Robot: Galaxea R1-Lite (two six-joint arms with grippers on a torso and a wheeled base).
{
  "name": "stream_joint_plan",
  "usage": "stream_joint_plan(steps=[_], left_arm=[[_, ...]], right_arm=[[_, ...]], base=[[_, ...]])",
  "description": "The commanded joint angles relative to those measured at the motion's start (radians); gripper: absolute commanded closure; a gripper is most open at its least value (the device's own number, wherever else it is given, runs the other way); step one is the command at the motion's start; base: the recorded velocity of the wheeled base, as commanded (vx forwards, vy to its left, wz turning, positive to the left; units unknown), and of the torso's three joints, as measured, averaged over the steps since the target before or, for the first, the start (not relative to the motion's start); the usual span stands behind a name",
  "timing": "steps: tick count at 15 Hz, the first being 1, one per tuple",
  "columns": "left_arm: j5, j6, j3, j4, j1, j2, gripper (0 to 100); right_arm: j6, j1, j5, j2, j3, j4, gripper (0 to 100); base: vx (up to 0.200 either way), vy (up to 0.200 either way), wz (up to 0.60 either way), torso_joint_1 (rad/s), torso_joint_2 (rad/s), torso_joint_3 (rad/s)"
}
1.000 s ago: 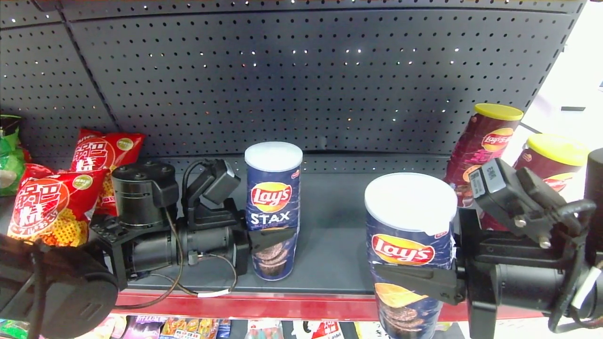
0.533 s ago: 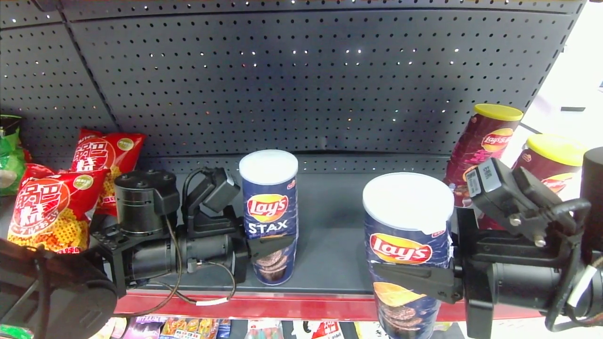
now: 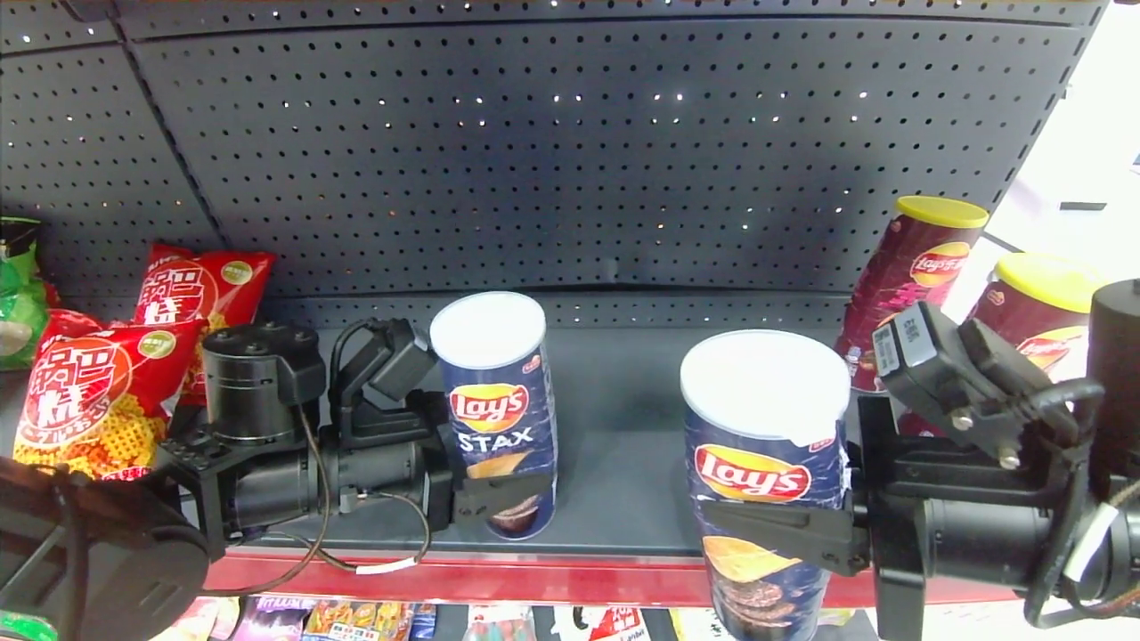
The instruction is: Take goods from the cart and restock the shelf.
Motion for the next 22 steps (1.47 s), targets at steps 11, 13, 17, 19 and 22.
stream_joint_plan(steps=[11, 13, 17, 19, 22], left_arm=[[0.0, 0.0, 0.291, 0.004, 0.067, -0.297, 0], [-0.002, 0.0, 0.372, 0.006, 0.11, -0.426, 0], [0.004, 0.051, 0.432, 0.092, 0.331, -0.76, 0], [-0.019, 0.103, 0.484, 0.205, 0.535, -0.961, 0], [-0.045, 0.06, 0.484, 0.397, 0.542, -1.193, 0]], right_arm=[[0.0, 0.043, -0.032, -0.01, 0.008, 0.001, 100], [0.004, 0.04, -0.032, -0.01, 0.003, -0.001, 100], [0.029, 0.037, -0.03, -0.024, 0.006, -0.001, 100], [0.037, 0.032, -0.03, -0.032, 0.011, 0.001, 100], [0.066, 0.022, -0.029, -0.055, 0.036, -0.001, 100]], base=[[0.0, 0.0, 0.0, 0.0, 0.0, 0.0], [0.0, 0.0, 0.0, 0.0, 0.0, 0.0], [0.0, 0.0, 0.0, 0.0, 0.0, 0.0], [0.0, 0.0, 0.0, 0.0, 0.0, 0.0], [0.0, 0.0, 0.0, 0.0, 0.0, 0.0]])
